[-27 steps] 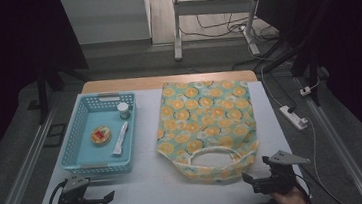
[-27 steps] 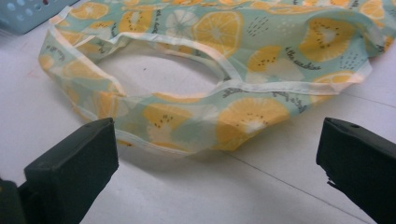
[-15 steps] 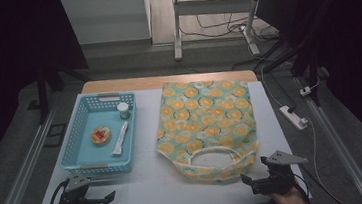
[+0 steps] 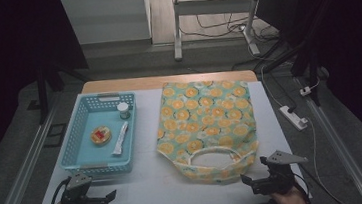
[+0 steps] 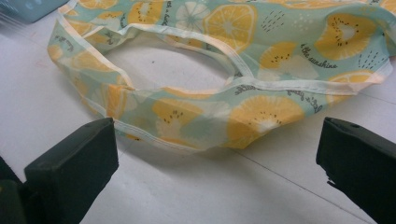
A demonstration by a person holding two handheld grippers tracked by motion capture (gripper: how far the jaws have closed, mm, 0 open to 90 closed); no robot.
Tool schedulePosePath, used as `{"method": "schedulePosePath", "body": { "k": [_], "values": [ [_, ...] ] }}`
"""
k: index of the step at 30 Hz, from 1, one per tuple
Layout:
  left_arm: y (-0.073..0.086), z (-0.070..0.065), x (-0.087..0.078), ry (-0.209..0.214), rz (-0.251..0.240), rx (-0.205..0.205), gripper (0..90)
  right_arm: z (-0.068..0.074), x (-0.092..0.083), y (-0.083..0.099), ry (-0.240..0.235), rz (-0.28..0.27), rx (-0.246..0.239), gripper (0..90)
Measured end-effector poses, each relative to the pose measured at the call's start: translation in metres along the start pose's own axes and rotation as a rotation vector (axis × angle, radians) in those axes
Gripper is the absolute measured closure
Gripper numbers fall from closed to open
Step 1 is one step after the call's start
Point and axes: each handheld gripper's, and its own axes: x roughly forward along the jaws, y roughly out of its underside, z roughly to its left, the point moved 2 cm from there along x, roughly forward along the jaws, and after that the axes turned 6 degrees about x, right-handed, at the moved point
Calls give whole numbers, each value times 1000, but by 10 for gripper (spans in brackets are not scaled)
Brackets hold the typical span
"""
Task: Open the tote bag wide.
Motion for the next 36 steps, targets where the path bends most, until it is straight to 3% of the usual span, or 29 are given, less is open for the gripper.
{"method": "schedulePosePath", "body": {
  "k": [10,19,24,36],
  "values": [
    [0,0,1,17,3,9,3,1,-2,-3,-6,-7,-7,0],
    [0,0,1,23,4,6,3,7,0,-6,0,10,-57,0],
    [0,0,1,23,4,6,3,16,2,-13,-22,-2,-94,0],
    [0,1,2,25,7,1,3,34,16,-21,-54,82,-157,0]
  ]
}}
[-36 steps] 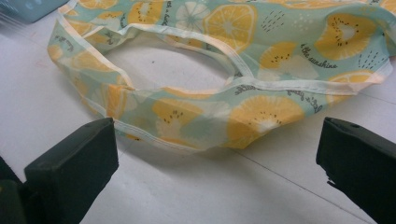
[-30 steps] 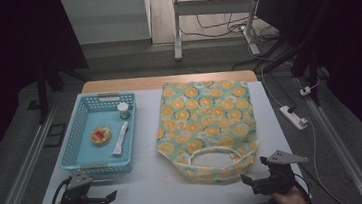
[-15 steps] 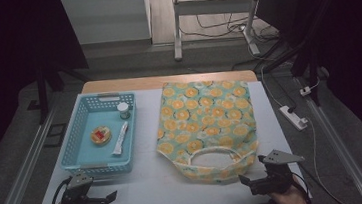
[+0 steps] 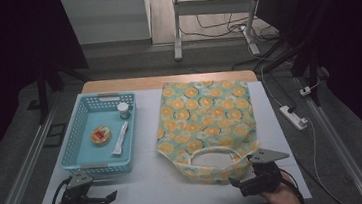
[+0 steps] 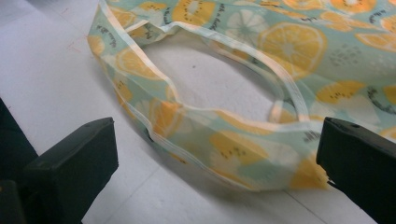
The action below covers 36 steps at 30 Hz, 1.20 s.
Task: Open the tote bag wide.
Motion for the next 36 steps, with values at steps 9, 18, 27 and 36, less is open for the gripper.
{"method": "schedulePosePath", "body": {
  "k": [9,18,27,36],
  "values": [
    [0,0,0,2,1,-3,3,9,11,-12,-42,41,-39,0],
    [0,0,0,4,1,-2,3,19,25,-21,-91,75,-73,0],
    [0,0,0,2,2,0,3,32,48,-22,-144,148,-125,0],
    [0,0,1,2,4,0,4,37,61,-20,-178,191,-168,218]
  ]
}}
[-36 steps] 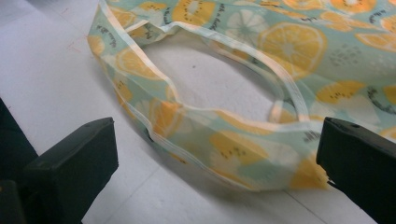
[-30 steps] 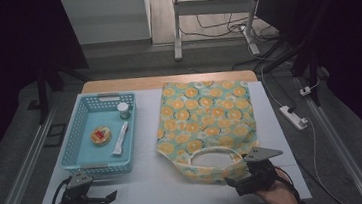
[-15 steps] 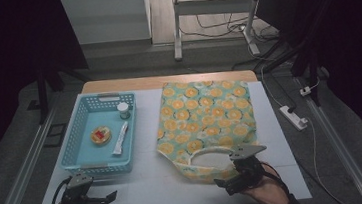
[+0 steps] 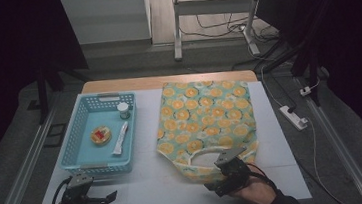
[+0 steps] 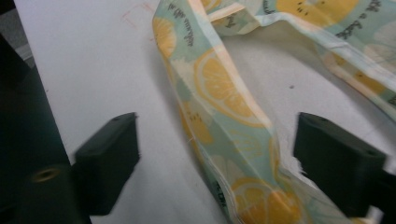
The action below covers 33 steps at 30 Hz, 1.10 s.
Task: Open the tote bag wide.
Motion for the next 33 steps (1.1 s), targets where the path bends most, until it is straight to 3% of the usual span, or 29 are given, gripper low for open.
{"method": "schedulePosePath", "body": {
  "k": [4,5,6,13,23,33],
  "values": [
    [0,0,0,1,3,2,6,-2,-1,0,4,22,-18,426],
    [0,0,0,1,3,2,6,-2,-1,0,4,22,-18,426],
    [0,0,0,1,4,2,6,-4,-1,-1,0,31,-19,539],
    [0,0,1,3,8,0,9,-6,-7,-4,-2,35,-23,870],
    [0,1,1,2,8,-5,11,-12,-21,-16,-42,-14,11,894],
    [0,1,1,3,5,-10,12,-34,-32,-37,-41,-46,38,895]
  ]
}}
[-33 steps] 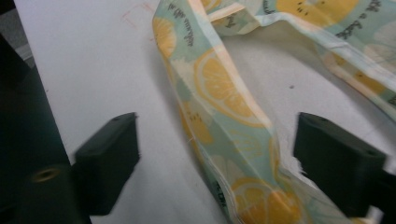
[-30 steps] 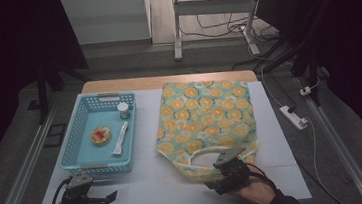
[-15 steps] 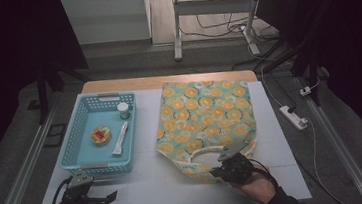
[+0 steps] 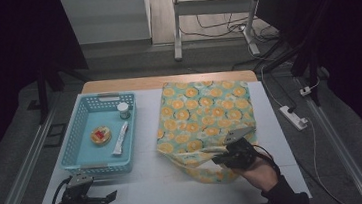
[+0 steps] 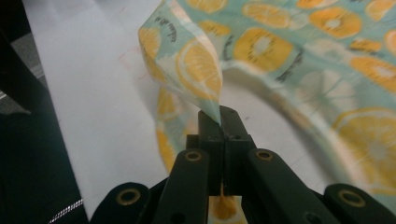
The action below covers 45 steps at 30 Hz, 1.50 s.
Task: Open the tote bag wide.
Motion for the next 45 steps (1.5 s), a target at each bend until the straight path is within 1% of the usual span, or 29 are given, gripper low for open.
{"method": "schedulePosePath", "body": {
  "k": [4,10,14,15,16,17,18,20,21,22,23,24,29,31,32,33,35,36,37,39,42,45],
  "values": [
    [0,0,0,0,-1,-4,12,-10,-2,-11,14,-12,-1,894],
    [0,0,0,0,1,-5,13,-28,0,-28,34,-9,6,894],
    [0,1,0,1,1,-7,13,-43,2,-37,41,-9,26,894],
    [0,1,0,1,1,-8,13,-43,2,-37,41,-9,26,894],
    [0,1,0,3,2,-8,13,-50,3,-41,41,-13,36,894],
    [0,1,0,3,2,-9,14,-54,4,-43,39,-15,43,894],
    [0,1,0,2,2,-9,14,-54,4,-43,39,-15,43,894],
    [0,1,0,3,1,-11,14,-60,4,-48,38,-20,51,895],
    [0,1,0,3,1,-11,14,-67,5,-53,40,-24,56,894],
    [0,1,0,2,0,-12,14,-70,6,-56,43,-24,56,894],
    [0,1,0,2,0,-12,14,-70,6,-56,43,-24,56,894],
    [0,1,0,2,0,-13,15,-76,7,-61,54,-21,61,894],
    [0,1,0,4,-1,-15,15,-93,12,-71,67,-24,87,894],
    [0,2,0,4,0,-16,15,-96,13,-73,69,-25,85,894],
    [0,2,0,4,-1,-17,15,-102,16,-77,79,-23,86,894],
    [0,2,0,4,0,-17,15,-105,17,-79,85,-25,82,894],
    [0,2,0,5,0,-18,15,-108,18,-81,91,-26,82,894],
    [0,2,0,4,0,-18,16,-112,19,-86,97,-28,91,894],
    [0,2,0,5,0,-18,16,-112,19,-86,97,-28,91,894],
    [0,2,0,4,0,-19,16,-119,22,-94,112,-29,87,894],
    [0,2,0,5,-1,-21,16,-122,24,-98,120,-34,85,894],
    [0,2,0,5,-2,-21,16,-128,28,-108,138,-41,79,894]
  ]
}}
